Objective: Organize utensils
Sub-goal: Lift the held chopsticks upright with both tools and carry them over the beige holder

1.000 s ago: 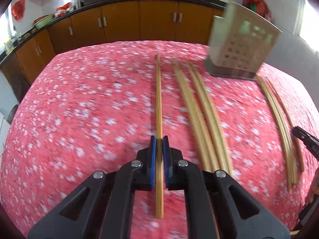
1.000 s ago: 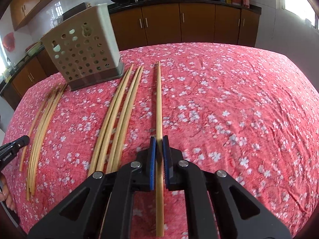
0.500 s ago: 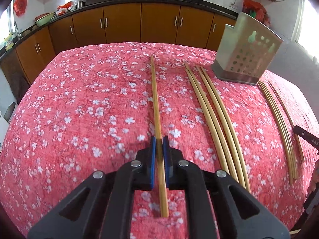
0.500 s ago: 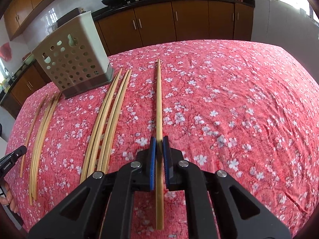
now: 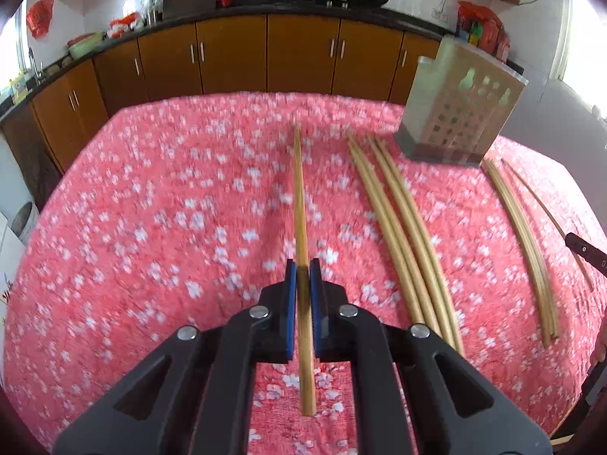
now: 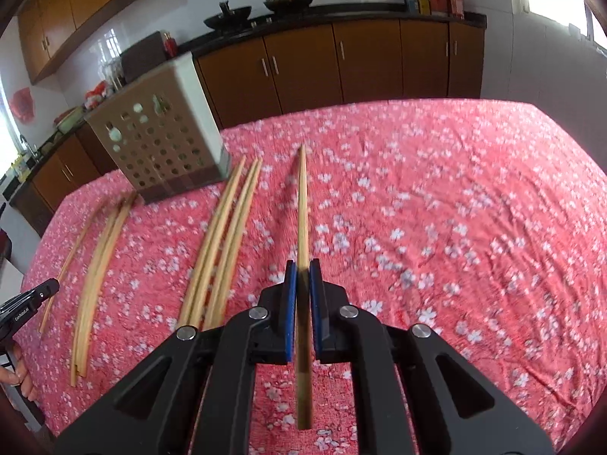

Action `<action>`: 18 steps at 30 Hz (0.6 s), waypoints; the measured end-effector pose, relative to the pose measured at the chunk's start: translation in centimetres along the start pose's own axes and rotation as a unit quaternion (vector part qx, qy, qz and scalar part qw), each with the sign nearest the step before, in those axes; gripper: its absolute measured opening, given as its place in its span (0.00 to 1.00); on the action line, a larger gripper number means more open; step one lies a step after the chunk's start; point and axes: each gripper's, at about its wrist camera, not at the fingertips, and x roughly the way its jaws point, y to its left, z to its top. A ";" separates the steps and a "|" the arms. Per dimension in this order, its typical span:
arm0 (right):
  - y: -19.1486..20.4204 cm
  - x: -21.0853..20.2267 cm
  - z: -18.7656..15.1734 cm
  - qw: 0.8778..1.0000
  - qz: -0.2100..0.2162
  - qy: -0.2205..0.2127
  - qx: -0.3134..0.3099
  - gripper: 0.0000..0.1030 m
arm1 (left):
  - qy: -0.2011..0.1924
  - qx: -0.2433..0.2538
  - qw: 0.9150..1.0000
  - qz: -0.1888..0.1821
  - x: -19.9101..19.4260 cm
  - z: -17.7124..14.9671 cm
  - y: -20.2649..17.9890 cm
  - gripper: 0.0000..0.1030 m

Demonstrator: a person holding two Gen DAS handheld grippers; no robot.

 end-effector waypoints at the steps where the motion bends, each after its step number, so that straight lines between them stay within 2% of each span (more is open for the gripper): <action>1: 0.0 -0.6 0.4 1.000 0.002 -0.009 0.000 0.08 | -0.006 -0.001 1.000 -0.001 -0.4 0.2 -0.1 0.08; 11: 0.1 -5.4 3.5 0.995 0.022 -0.099 0.014 0.08 | -0.113 -0.024 0.993 -0.014 -6.6 4.6 -0.3 0.08; 18: 0.8 -6.8 5.5 0.990 0.030 -0.137 0.004 0.08 | -0.155 -0.029 0.987 -0.007 -8.9 6.9 0.2 0.08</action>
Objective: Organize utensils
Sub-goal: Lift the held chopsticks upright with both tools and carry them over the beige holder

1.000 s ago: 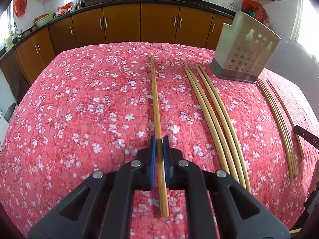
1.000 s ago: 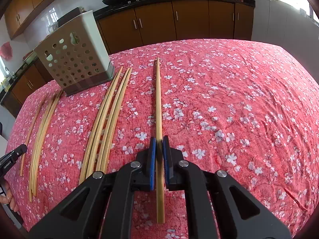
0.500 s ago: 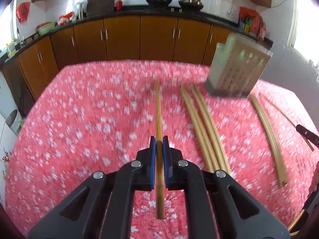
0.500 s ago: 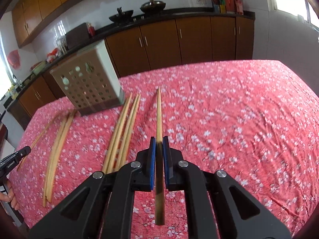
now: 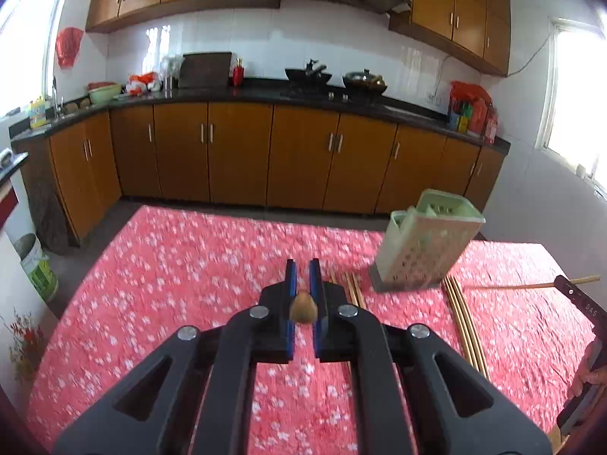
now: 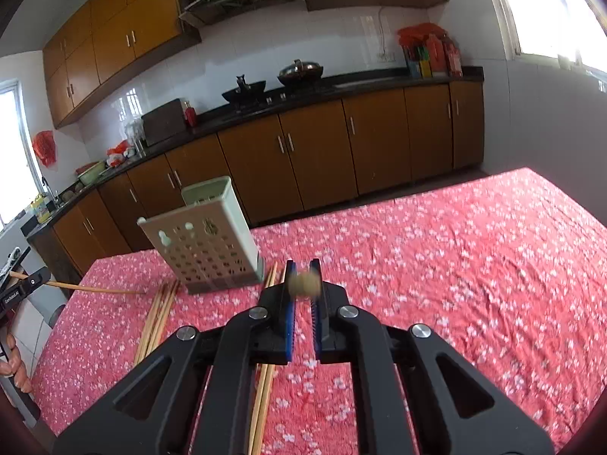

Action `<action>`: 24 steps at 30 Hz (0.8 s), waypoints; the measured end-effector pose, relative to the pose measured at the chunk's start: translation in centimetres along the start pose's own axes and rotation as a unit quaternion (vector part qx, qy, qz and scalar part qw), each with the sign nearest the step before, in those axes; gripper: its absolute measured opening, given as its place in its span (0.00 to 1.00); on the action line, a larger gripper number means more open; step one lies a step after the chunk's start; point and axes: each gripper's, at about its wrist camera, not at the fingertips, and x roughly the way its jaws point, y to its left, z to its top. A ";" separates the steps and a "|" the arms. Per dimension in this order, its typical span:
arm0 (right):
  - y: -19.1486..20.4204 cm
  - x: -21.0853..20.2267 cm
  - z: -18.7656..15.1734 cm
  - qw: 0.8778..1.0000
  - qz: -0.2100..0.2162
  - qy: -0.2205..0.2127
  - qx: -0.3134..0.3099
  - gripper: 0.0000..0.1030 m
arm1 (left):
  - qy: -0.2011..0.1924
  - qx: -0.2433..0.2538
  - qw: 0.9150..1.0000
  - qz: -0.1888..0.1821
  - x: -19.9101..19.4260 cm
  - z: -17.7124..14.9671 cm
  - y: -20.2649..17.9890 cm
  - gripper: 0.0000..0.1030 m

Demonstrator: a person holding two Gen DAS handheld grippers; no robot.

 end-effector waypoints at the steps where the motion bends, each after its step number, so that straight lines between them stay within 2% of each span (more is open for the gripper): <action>1: 0.3 0.0 0.4 1.000 0.001 -0.005 -0.002 0.07 | -0.004 0.000 1.000 0.002 -0.1 0.5 0.1 0.08; 7: 1.7 -1.2 5.0 0.998 0.011 -0.061 -0.013 0.07 | -0.036 -0.008 0.999 -0.005 -1.2 4.6 0.2 0.07; 12: 3.3 -3.3 10.0 0.990 0.046 -0.132 0.002 0.07 | -0.086 -0.011 0.996 -0.026 -3.1 8.9 -1.2 0.07; 16: 5.2 -3.7 11.9 0.984 0.075 -0.164 0.001 0.07 | -0.135 -0.014 0.990 -0.048 -4.5 12.0 -3.7 0.07; 21: 7.8 -1.4 11.8 0.983 0.087 -0.159 -0.034 0.07 | -0.185 -0.028 0.979 -0.074 -4.4 14.1 -7.1 0.07; 24: 7.9 0.7 11.2 0.986 0.080 -0.137 -0.043 0.07 | -0.187 -0.035 0.978 -0.086 -2.9 13.9 -8.6 0.07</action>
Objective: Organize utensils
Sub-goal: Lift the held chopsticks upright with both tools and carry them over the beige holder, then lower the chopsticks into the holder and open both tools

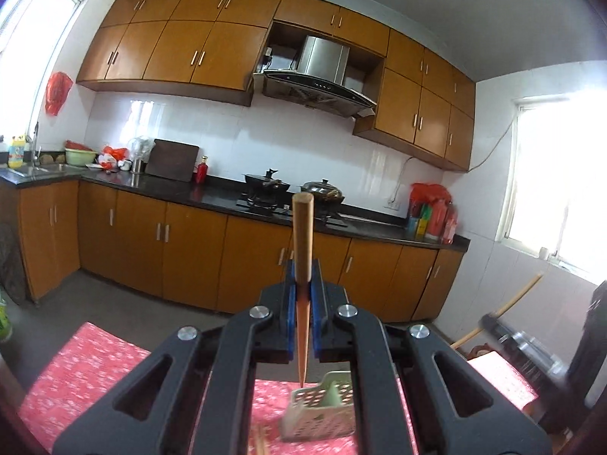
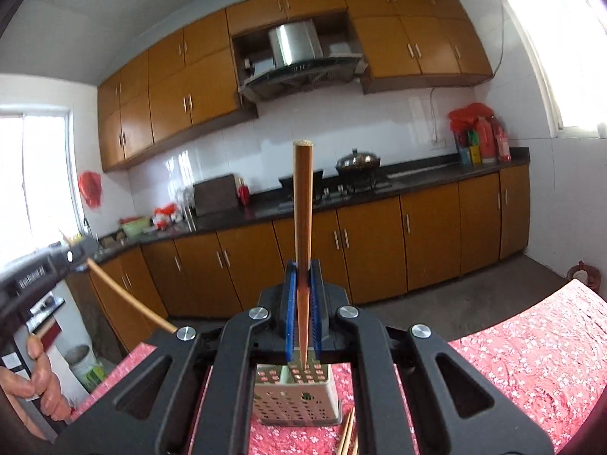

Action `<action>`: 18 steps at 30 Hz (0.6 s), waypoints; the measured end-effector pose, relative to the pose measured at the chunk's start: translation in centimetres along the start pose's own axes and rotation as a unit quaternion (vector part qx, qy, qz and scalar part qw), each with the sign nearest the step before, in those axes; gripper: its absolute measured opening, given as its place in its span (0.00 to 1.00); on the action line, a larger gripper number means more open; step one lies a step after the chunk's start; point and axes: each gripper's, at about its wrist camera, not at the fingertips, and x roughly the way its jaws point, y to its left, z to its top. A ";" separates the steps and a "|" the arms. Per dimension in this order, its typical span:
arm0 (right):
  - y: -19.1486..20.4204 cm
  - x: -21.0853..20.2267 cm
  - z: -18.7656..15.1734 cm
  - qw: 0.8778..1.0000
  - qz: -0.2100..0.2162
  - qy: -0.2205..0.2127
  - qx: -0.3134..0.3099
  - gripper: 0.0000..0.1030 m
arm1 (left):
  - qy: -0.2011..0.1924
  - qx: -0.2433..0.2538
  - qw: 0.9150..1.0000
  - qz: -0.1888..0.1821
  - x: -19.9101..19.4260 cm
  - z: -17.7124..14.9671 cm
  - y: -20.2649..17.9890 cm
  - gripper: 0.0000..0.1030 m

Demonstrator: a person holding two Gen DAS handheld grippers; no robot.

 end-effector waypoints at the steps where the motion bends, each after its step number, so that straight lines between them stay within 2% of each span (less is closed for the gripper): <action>1: 0.0 0.4 -0.2 1.000 -0.001 0.006 0.000 0.07 | 0.004 -0.002 1.000 -0.005 0.6 -0.4 -0.4 0.07; 8: -0.5 2.3 -2.7 0.999 -0.002 0.053 0.004 0.08 | 0.075 0.010 0.997 -0.013 5.5 -4.3 -2.1 0.07; 11: -0.4 2.3 -3.0 0.998 -0.001 0.058 0.001 0.09 | 0.089 0.008 0.996 -0.013 6.0 -5.7 -1.7 0.11; 12: -0.3 2.4 -2.8 0.998 -0.001 0.058 0.000 0.15 | 0.090 0.009 0.996 -0.012 6.0 -5.8 -1.7 0.15; 13: -0.2 2.2 -2.7 0.998 -0.001 0.056 0.001 0.28 | 0.089 0.009 0.996 -0.012 5.8 -5.8 -1.7 0.20; 15: 0.1 1.6 -2.4 0.999 -0.002 0.043 -0.002 0.38 | 0.081 0.008 0.997 -0.011 5.2 -5.8 -1.7 0.27; 18: 0.1 0.1 -1.9 1.000 -0.002 0.030 -0.003 0.38 | 0.070 0.003 0.997 -0.009 4.1 -5.4 -1.3 0.31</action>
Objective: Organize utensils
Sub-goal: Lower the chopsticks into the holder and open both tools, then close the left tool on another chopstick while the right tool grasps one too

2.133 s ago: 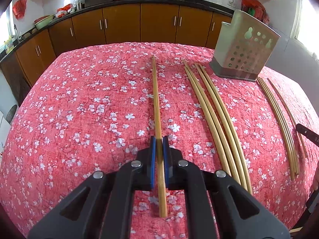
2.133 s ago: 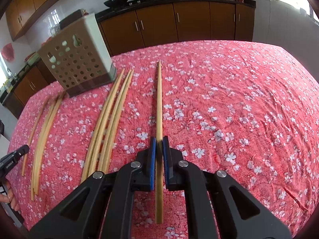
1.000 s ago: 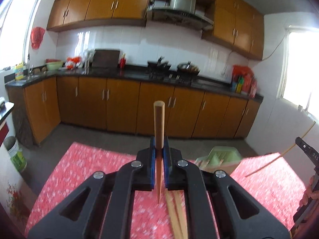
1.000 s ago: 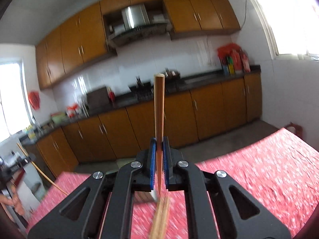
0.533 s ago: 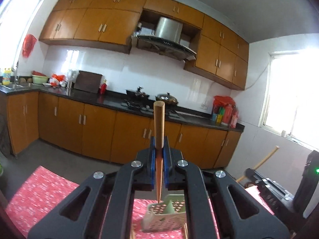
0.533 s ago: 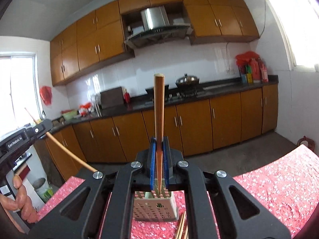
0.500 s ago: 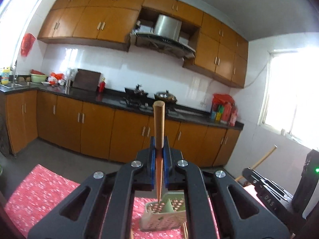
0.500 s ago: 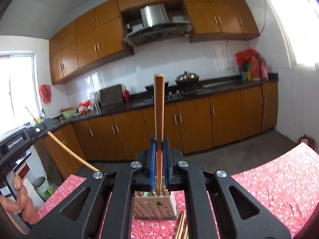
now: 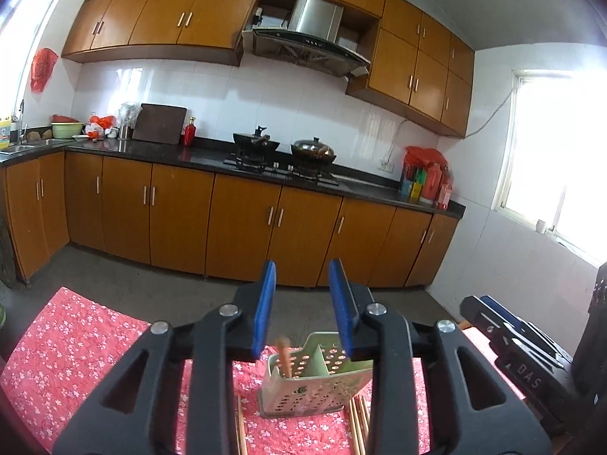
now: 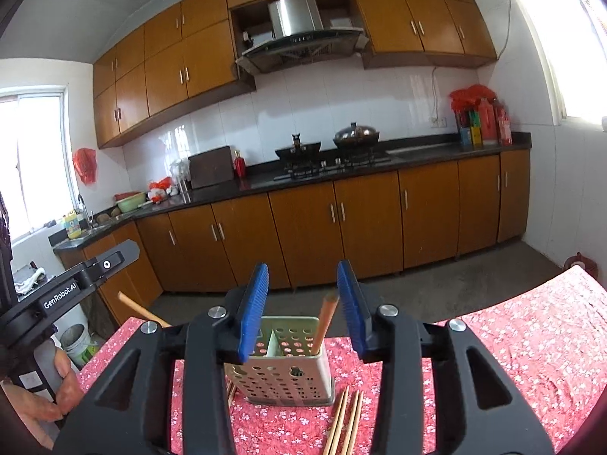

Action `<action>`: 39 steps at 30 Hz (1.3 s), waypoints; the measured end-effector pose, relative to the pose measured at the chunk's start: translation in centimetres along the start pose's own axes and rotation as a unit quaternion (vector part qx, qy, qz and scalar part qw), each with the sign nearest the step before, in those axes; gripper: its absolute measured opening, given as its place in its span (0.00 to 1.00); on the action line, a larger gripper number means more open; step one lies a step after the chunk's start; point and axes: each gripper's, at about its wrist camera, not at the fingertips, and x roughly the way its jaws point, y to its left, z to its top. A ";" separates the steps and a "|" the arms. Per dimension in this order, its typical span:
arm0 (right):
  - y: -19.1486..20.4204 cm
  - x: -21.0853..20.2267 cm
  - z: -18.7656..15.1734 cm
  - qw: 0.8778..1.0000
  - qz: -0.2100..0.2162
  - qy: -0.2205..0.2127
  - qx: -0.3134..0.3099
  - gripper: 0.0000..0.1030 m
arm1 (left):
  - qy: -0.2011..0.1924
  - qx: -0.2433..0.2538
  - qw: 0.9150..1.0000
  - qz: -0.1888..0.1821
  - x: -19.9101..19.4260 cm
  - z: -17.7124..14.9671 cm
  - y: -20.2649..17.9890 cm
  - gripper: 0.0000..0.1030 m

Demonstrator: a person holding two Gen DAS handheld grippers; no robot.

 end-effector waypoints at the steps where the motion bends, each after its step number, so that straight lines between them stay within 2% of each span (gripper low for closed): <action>1: -0.1 -0.6 0.1 1.000 0.000 -0.004 0.002 0.38 | -0.003 -0.003 1.000 0.000 -0.6 0.1 0.2 0.32; 5: -1.3 -3.0 -0.6 1.000 -0.015 -0.011 0.009 0.39 | -0.014 -0.011 1.000 0.012 -3.5 -0.2 1.8 0.38; 8: -3.0 -3.8 -2.8 0.999 -0.042 0.019 0.021 0.40 | 0.000 -0.012 0.999 0.039 -5.3 -1.7 3.4 0.39; 10: -4.3 -3.3 -5.1 0.996 -0.057 0.061 0.030 0.40 | 0.024 -0.012 0.998 0.061 -5.9 -3.7 5.1 0.40; 12: -5.5 -2.0 -8.5 0.989 -0.065 0.123 0.043 0.38 | 0.056 -0.008 0.996 0.076 -5.7 -5.9 6.4 0.41; 13: -5.8 -1.4 -9.9 0.986 -0.063 0.149 0.050 0.30 | 0.074 -0.006 0.994 0.082 -5.5 -7.2 7.0 0.41; 15: -6.3 -0.4 -12.7 0.976 -0.053 0.201 0.062 0.21 | 0.124 -0.004 0.988 0.090 -4.9 -10.5 8.3 0.40; 17: -6.1 0.4 -15.6 0.966 -0.040 0.246 0.068 0.18 | 0.165 -0.011 0.983 0.086 -4.5 -12.9 9.3 0.40; 20: -5.1 0.9 -18.5 0.956 -0.023 0.284 0.071 0.16 | 0.203 -0.017 0.976 0.076 -4.3 -15.6 10.2 0.37; 25: -3.9 1.3 -20.3 0.950 -0.017 0.307 0.057 0.16 | 0.236 -0.020 0.969 0.064 -4.7 -18.9 10.5 0.37; 34: -4.3 1.2 -19.7 0.952 -0.051 0.299 0.034 0.15 | 0.256 -0.017 0.965 0.060 -4.3 -19.9 9.8 0.37; 37: -4.1 1.1 -19.8 0.951 -0.048 0.304 0.030 0.15 | 0.262 -0.012 0.963 0.054 -4.0 -20.1 9.4 0.37; 39: -3.8 1.4 -20.0 0.952 -0.051 0.303 0.020 0.14 | 0.267 -0.006 0.962 0.051 -3.9 -20.2 9.1 0.33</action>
